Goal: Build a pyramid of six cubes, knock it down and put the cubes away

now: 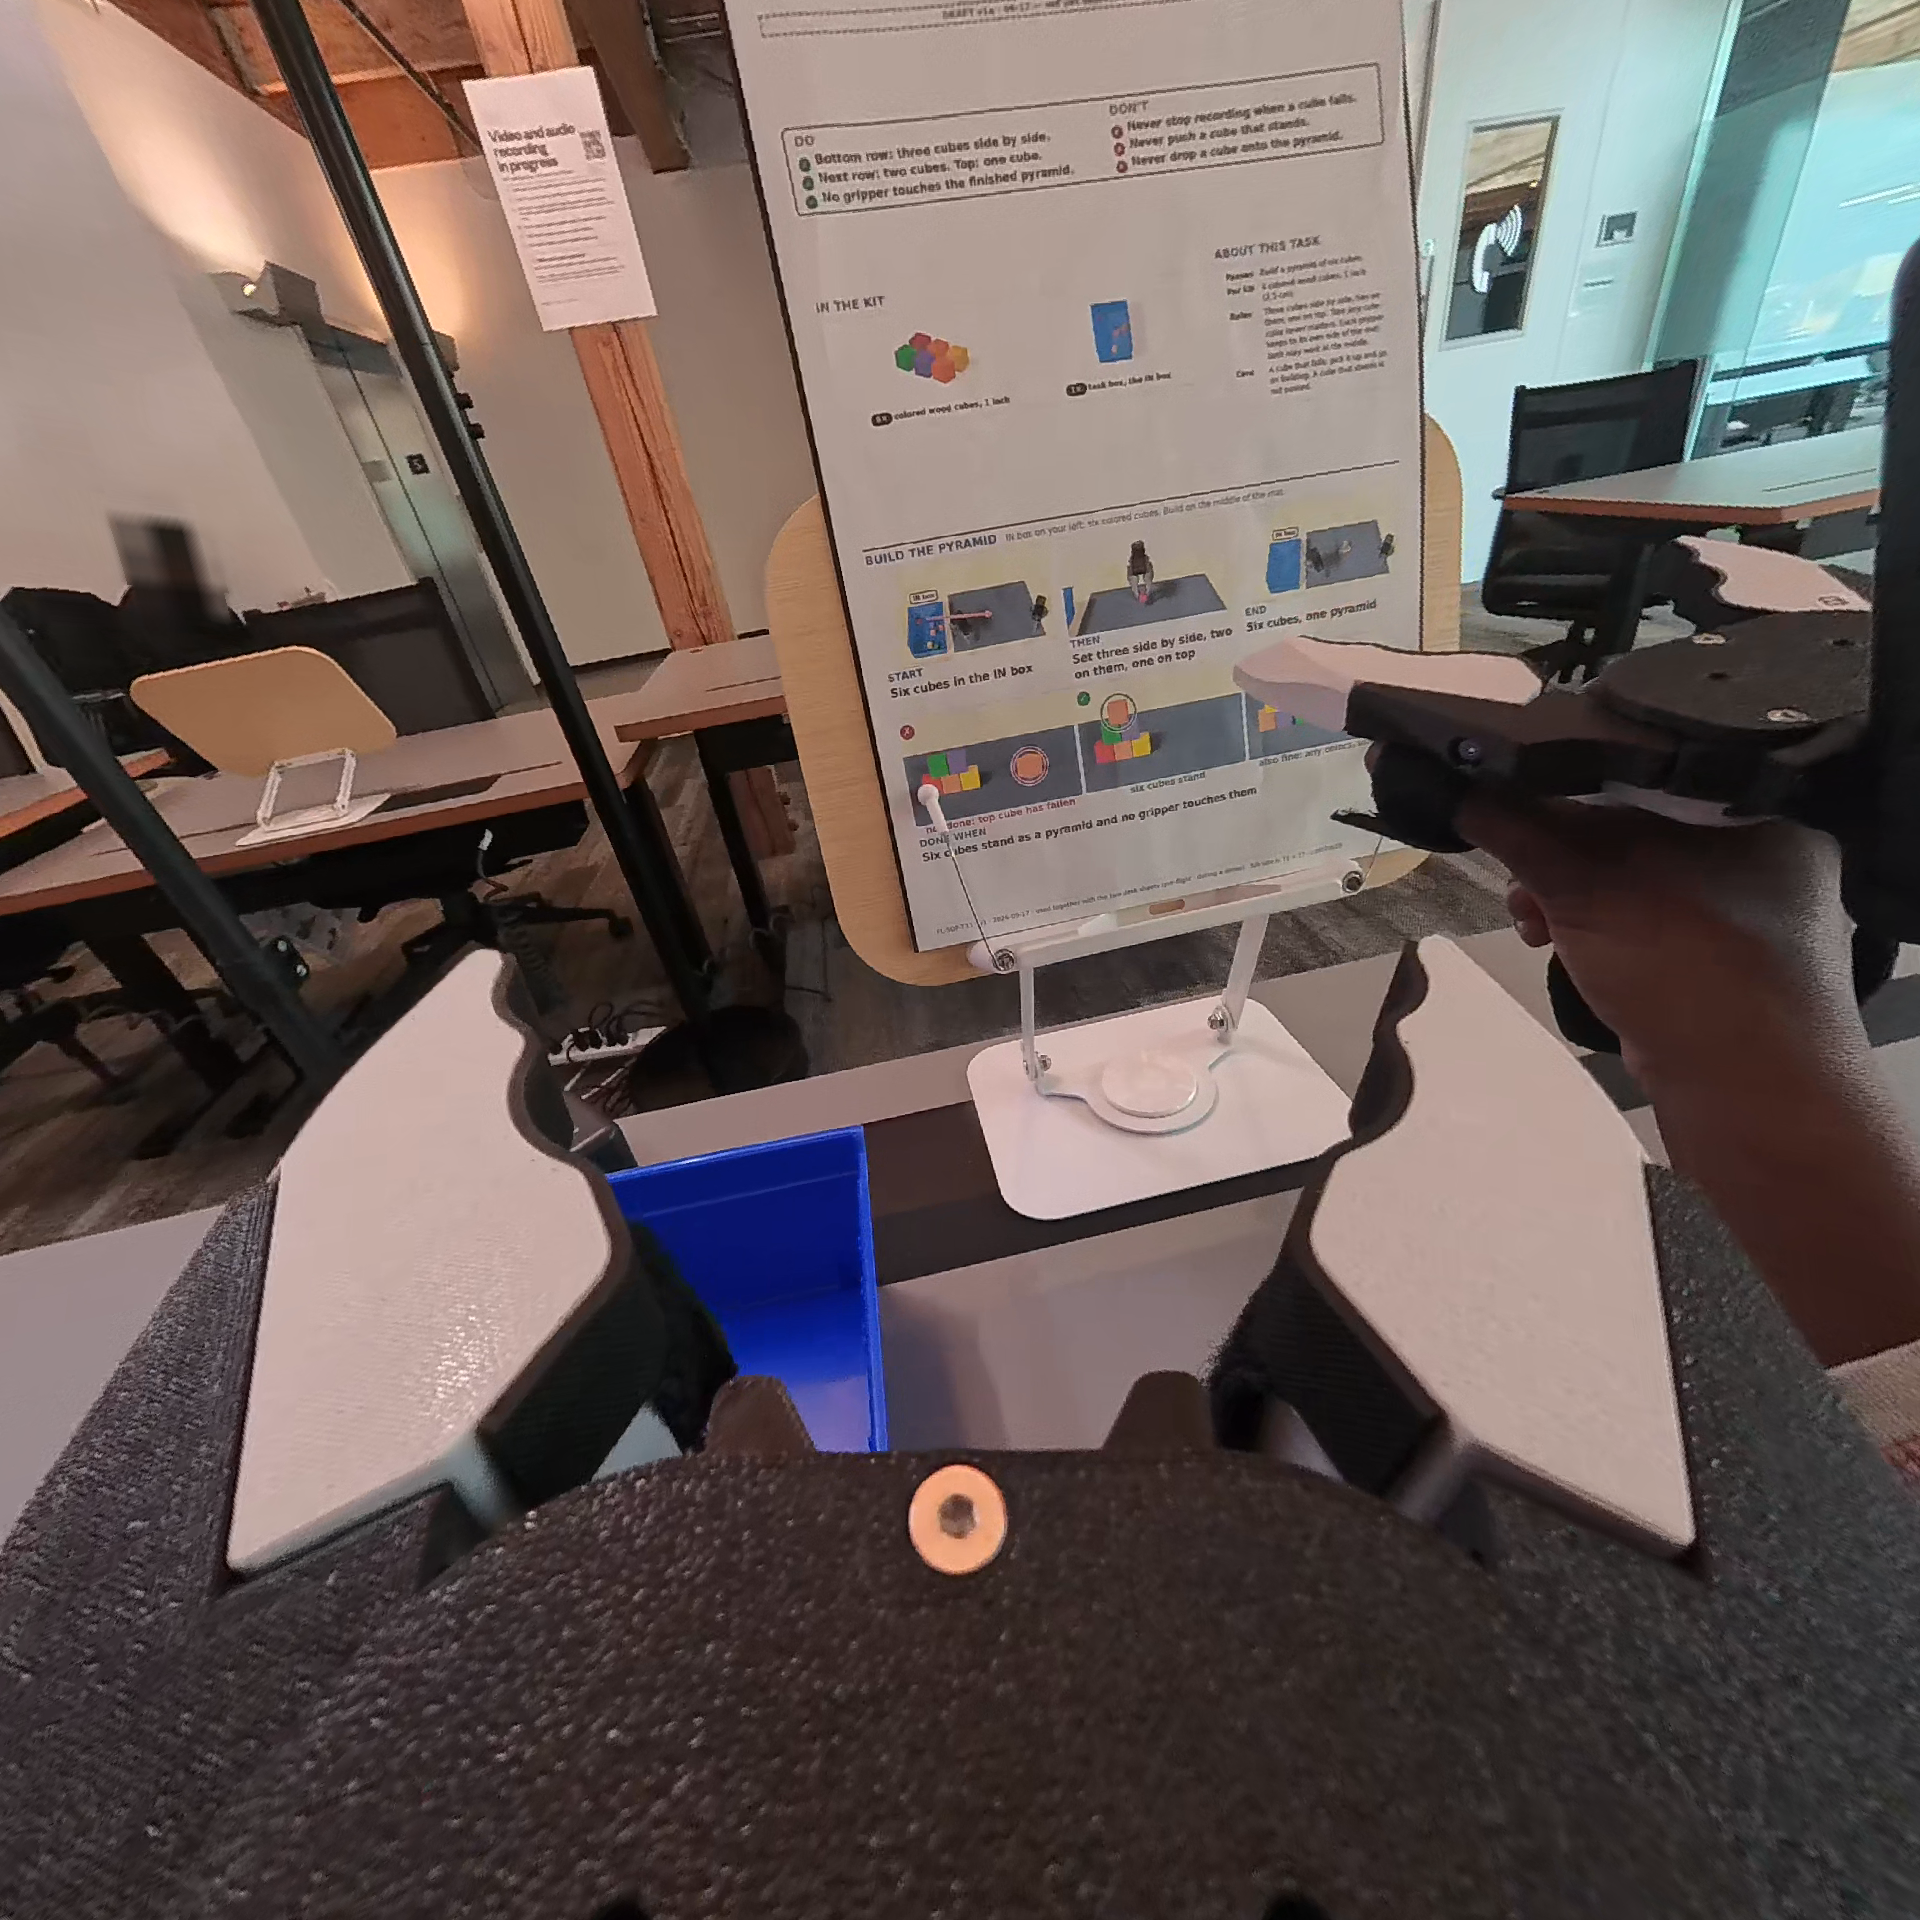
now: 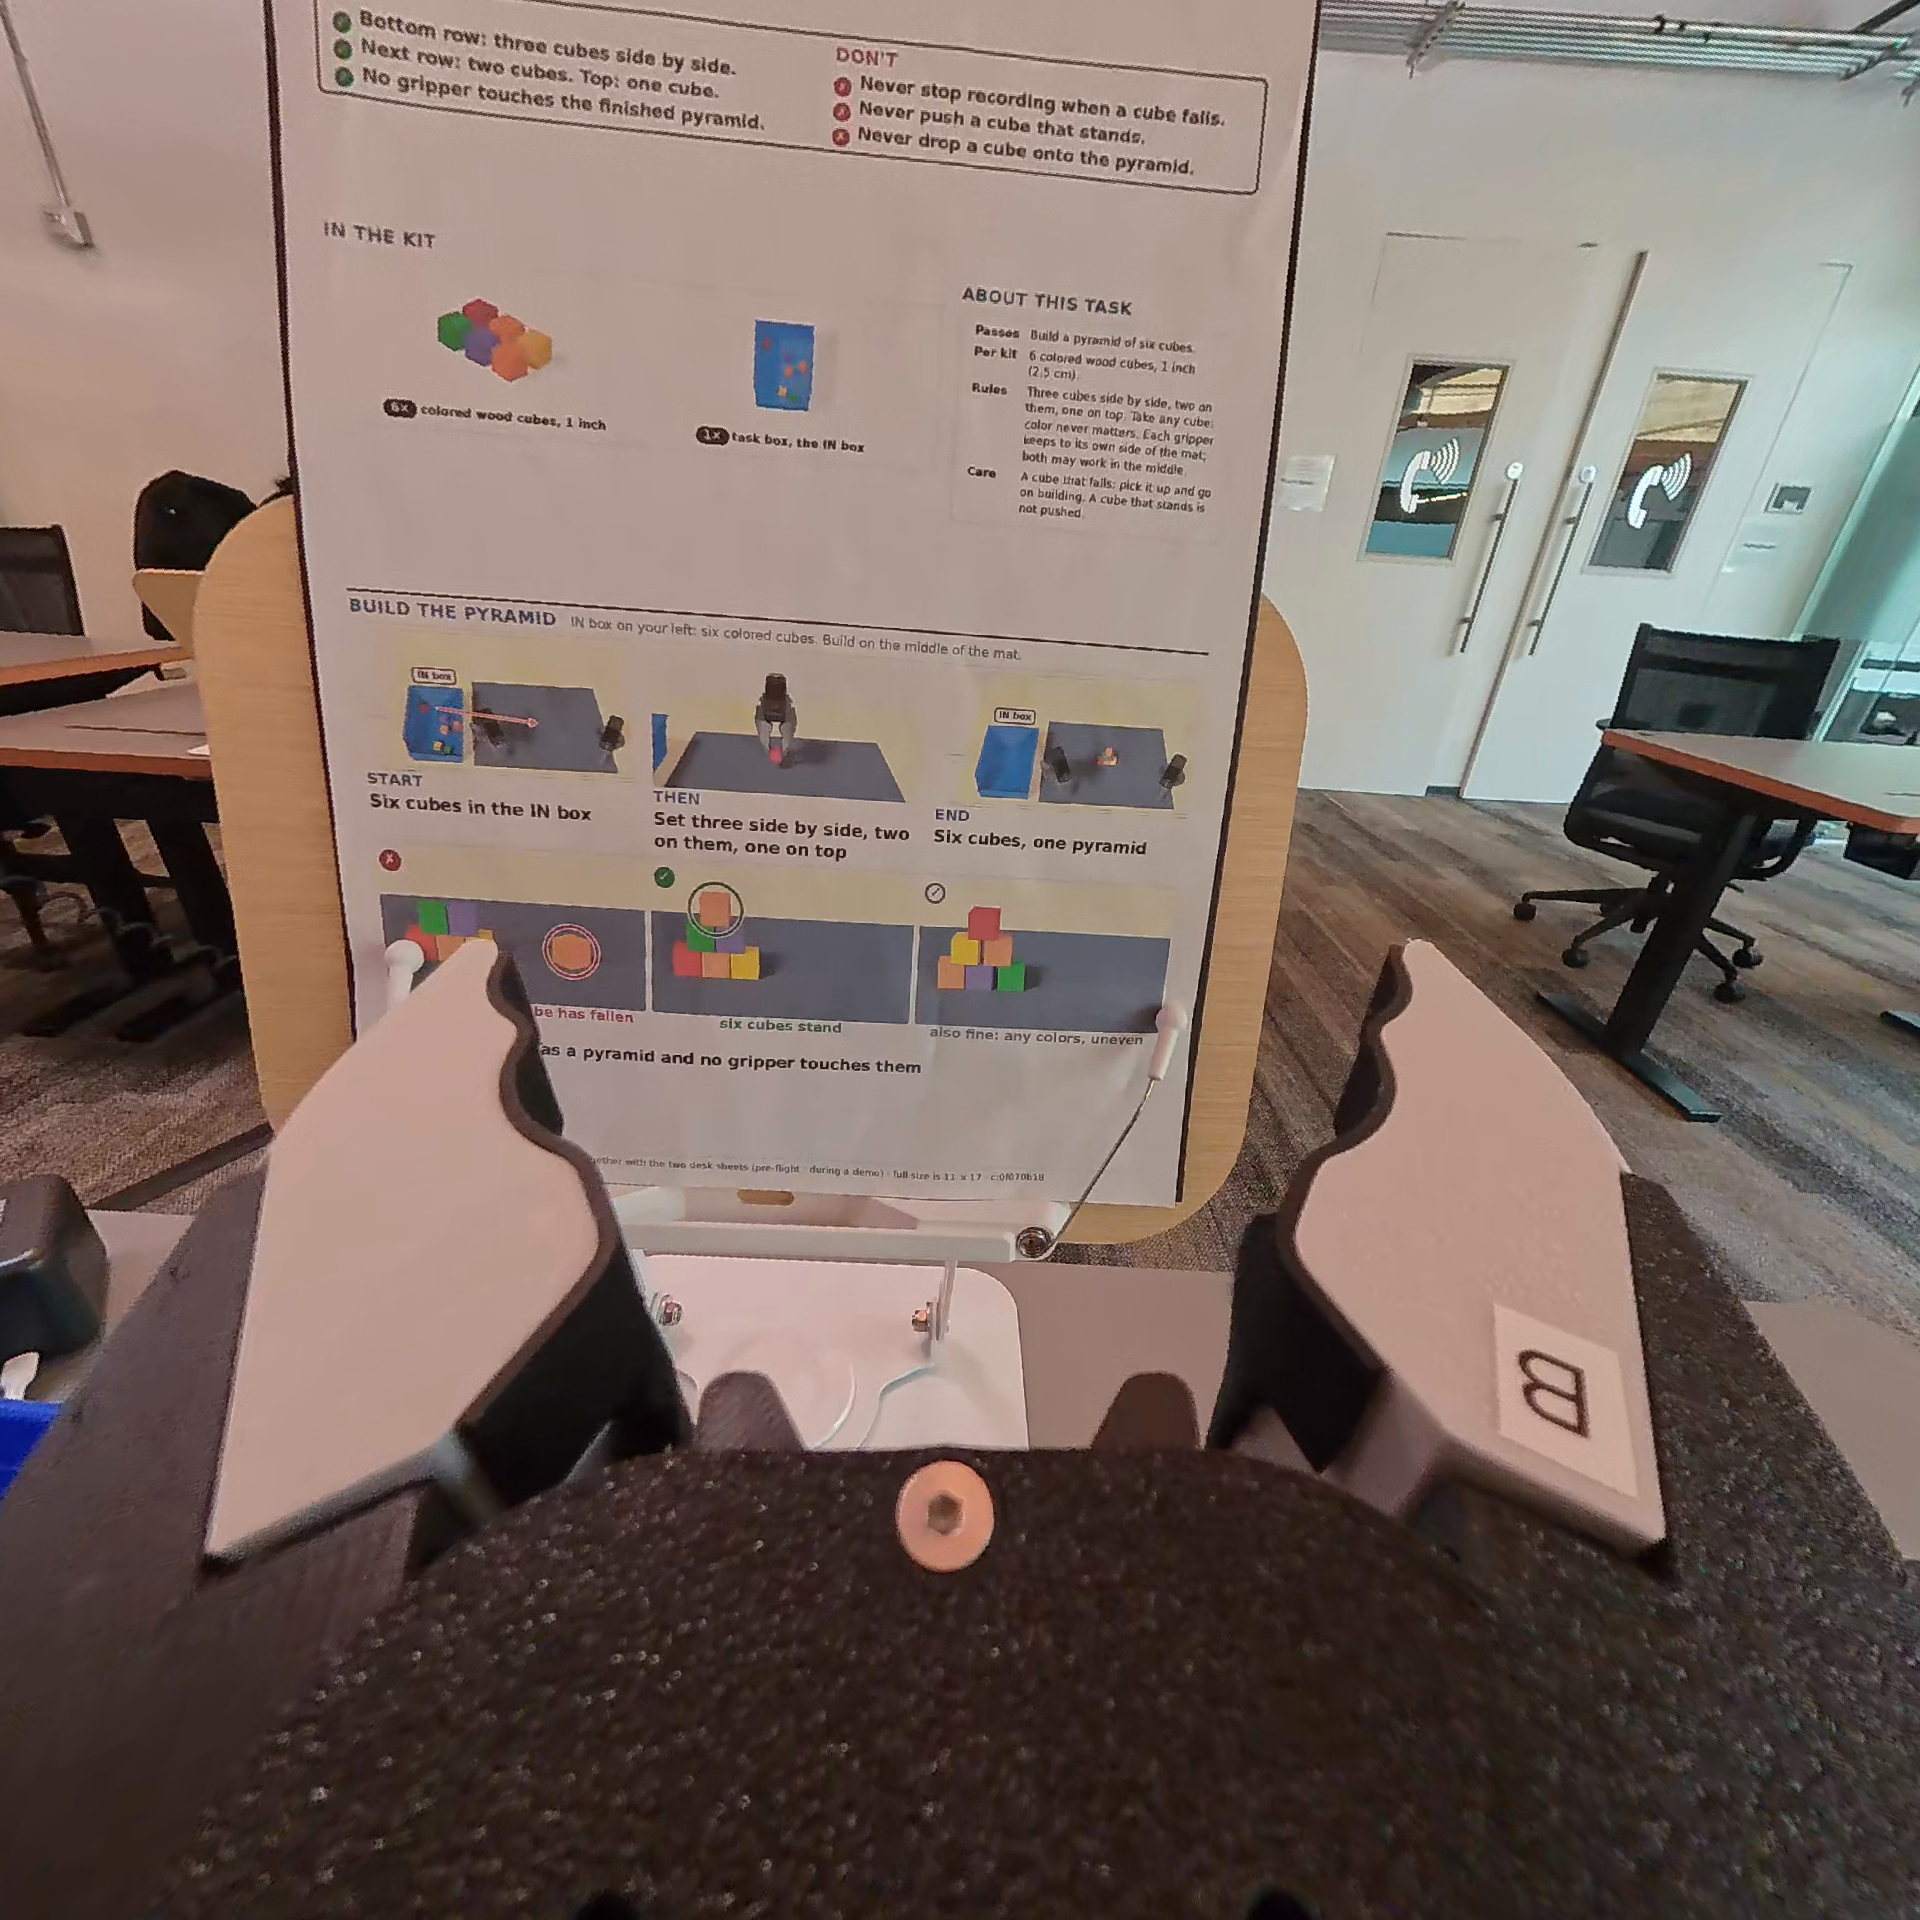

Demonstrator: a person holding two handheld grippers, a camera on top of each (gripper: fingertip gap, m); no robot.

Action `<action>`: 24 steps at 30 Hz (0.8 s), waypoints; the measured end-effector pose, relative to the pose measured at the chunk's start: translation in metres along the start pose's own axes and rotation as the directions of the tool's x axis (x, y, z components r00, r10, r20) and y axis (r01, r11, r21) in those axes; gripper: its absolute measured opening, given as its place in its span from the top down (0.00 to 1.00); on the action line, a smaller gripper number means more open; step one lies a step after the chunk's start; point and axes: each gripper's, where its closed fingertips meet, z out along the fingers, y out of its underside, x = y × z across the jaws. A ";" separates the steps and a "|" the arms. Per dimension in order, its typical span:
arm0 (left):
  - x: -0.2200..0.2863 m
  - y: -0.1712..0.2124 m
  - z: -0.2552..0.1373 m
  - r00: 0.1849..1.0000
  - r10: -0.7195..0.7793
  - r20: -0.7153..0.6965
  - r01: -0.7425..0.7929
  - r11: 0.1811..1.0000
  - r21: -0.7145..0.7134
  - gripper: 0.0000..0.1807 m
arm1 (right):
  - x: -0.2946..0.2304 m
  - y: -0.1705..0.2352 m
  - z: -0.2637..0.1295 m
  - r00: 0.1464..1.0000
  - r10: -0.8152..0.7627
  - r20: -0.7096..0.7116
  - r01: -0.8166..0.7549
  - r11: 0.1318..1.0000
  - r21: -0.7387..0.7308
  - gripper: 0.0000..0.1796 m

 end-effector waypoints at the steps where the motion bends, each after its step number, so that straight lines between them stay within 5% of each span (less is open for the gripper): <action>1: 0.001 0.000 0.000 1.000 0.006 0.000 -0.006 1.000 -0.001 0.19 | 0.000 0.000 0.000 1.000 -0.004 -0.002 0.004 1.000 -0.001 0.19; 24: -0.001 0.017 0.009 0.999 0.048 0.019 -0.047 0.996 -0.077 0.19 | -0.015 0.009 0.004 0.999 -0.043 0.025 0.044 0.997 -0.057 0.20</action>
